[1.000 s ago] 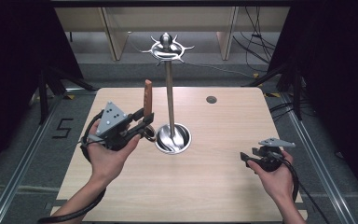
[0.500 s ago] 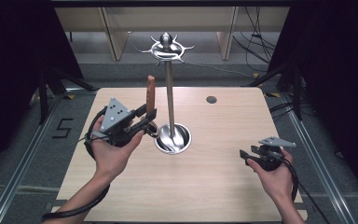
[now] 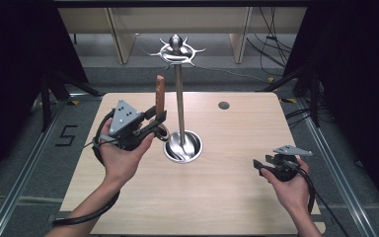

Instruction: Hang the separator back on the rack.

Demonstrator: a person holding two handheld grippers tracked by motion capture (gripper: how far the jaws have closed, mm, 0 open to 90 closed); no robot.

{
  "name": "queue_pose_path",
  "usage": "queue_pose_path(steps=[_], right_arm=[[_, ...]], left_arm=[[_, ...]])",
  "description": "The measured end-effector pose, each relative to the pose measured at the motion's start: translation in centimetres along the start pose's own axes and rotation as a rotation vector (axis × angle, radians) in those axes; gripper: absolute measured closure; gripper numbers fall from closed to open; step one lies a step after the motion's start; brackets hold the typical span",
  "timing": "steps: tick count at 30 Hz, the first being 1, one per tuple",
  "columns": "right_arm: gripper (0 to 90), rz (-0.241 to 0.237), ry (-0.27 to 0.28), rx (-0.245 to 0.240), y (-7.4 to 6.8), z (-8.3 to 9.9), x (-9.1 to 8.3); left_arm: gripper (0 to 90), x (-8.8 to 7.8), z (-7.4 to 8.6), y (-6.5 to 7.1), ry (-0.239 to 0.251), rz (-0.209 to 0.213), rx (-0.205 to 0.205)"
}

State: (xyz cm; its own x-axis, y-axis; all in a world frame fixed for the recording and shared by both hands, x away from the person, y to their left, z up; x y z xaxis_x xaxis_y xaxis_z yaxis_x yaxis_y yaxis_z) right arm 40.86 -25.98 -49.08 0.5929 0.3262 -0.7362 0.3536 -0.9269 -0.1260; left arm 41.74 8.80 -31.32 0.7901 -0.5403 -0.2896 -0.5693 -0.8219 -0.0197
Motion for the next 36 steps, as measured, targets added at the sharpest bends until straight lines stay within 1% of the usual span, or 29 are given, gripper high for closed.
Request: queue_pose_path(steps=[1,2,3,4,5,6,7,8,9,11,13,14,16,18,20,21,22,23,24,25,26,28,29,30,32,33,34,35,36], right_arm=[[46.0,-0.002,0.002,-0.001,0.0,0.0,0.0],[45.8,0.008,0.0,-0.016,0.2,0.0,0.0],[45.8,0.011,0.012,-0.035,0.3,-0.1,0.0],[45.7,0.01,0.016,-0.035,0.3,-0.1,0.0],[45.7,0.009,0.021,-0.033,0.3,-0.2,0.0],[45.7,-0.007,0.021,-0.024,0.2,-0.2,0.1],[45.7,-0.007,0.02,-0.023,0.2,-0.1,0.1],[45.7,0.003,0.017,-0.022,0.3,-0.1,0.0],[45.8,-0.002,0.007,0.011,0.1,0.0,0.0],[45.8,-0.001,0.007,0.006,0.1,0.0,0.0],[45.8,-0.003,0.007,0.001,0.1,0.0,0.0],[45.7,0.007,0.022,-0.025,0.3,-0.1,0.1],[45.7,0.008,0.012,-0.042,0.4,-0.1,0.0],[45.7,0.007,0.01,-0.039,0.4,-0.1,0.0],[45.6,0.007,0.009,-0.041,0.4,0.0,0.1],[45.6,0.013,0.018,-0.068,0.6,-0.1,0.2],[45.5,0.019,0.015,-0.077,0.7,0.0,0.1],[45.4,0.017,0.014,-0.07,0.6,0.0,0.1],[45.3,0.017,0.013,-0.07,0.6,0.0,0.1],[45.3,0.018,0.014,-0.073,0.6,0.0,0.1],[45.3,0.014,0.014,-0.062,0.5,-0.1,0.1],[45.1,0.019,0.015,-0.073,0.6,0.0,0.2],[45.0,0.021,0.015,-0.075,0.7,0.0,0.1],[45.0,0.021,0.015,-0.075,0.7,0.0,0.1],[44.8,0.022,0.015,-0.076,0.7,0.0,0.1],[44.8,0.023,0.015,-0.078,0.7,0.0,0.1],[44.8,0.023,0.015,-0.076,0.7,0.0,0.1],[44.7,0.023,0.015,-0.076,0.7,0.0,0.1],[44.6,0.024,0.014,-0.077,0.7,0.0,0.1]], left_arm=[[68.1,0.0,-0.1,0.0,-0.001,-0.002,0.002],[68.1,0.2,-0.2,0.1,0.007,0.01,0.001],[68.2,0.1,-0.2,0.0,0.006,0.0,-0.001],[68.2,0.2,-0.3,0.1,0.005,-0.001,0.001],[68.1,0.2,-0.3,0.1,0.007,0.0,0.001],[68.1,0.4,-0.4,0.1,0.011,0.011,0.002],[68.1,0.4,-0.4,0.0,0.01,-0.002,0.004],[68.1,0.5,-0.4,0.1,0.01,0.006,0.005],[68.1,0.5,-0.4,0.1,0.01,0.008,0.001],[68.2,0.6,-0.5,0.0,0.009,-0.003,-0.002],[68.1,0.7,-0.6,0.1,0.014,0.007,-0.001],[68.1,0.7,-0.6,0.0,0.015,-0.006,-0.003],[68.1,0.8,-0.6,0.0,0.017,-0.008,-0.006],[68.2,0.9,-0.7,0.0,0.018,0.002,-0.004],[68.1,1.0,-0.8,-0.1,0.019,-0.009,-0.008],[68.2,1.1,-0.9,-0.1,0.029,-0.001,0.009],[68.2,1.1,-1.0,-0.2,0.028,-0.001,0.009],[68.1,1.1,-0.9,-0.1,0.021,0.001,-0.007],[68.2,1.1,-0.9,-0.1,0.022,0.001,-0.009],[68.1,1.1,-0.9,-0.1,0.019,-0.01,-0.01],[68.1,1.1,-0.9,-0.1,0.02,-0.01,-0.012],[68.2,1.2,-0.9,-0.1,0.023,-0.012,-0.01],[68.1,1.3,-0.9,0.0,0.025,-0.004,-0.008],[68.2,1.2,-0.9,-0.1,0.023,-0.014,-0.008],[68.2,1.2,-1.0,-0.2,0.023,-0.017,-0.009],[68.1,1.3,-1.0,0.0,0.022,-0.007,-0.024],[68.1,1.3,-1.1,-0.2,0.024,-0.018,-0.01],[68.1,1.4,-1.1,-0.2,0.025,-0.009,-0.01],[68.1,1.4,-1.1,-0.3,0.018,-0.02,-0.009]])
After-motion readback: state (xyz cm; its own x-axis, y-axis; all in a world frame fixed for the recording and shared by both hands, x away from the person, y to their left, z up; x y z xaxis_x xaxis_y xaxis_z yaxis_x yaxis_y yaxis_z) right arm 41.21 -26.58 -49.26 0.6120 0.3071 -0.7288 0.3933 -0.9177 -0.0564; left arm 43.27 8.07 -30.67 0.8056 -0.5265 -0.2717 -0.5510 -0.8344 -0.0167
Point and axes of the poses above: each handheld gripper's, and its own axes: x roughly forward along the jaws, z roughly out of its underside, y roughly to its right, the point moved 7 cm from there along x, roughly forward along the jaws, and after that the axes turned 7 degrees about -y, right-handed, at the moved point
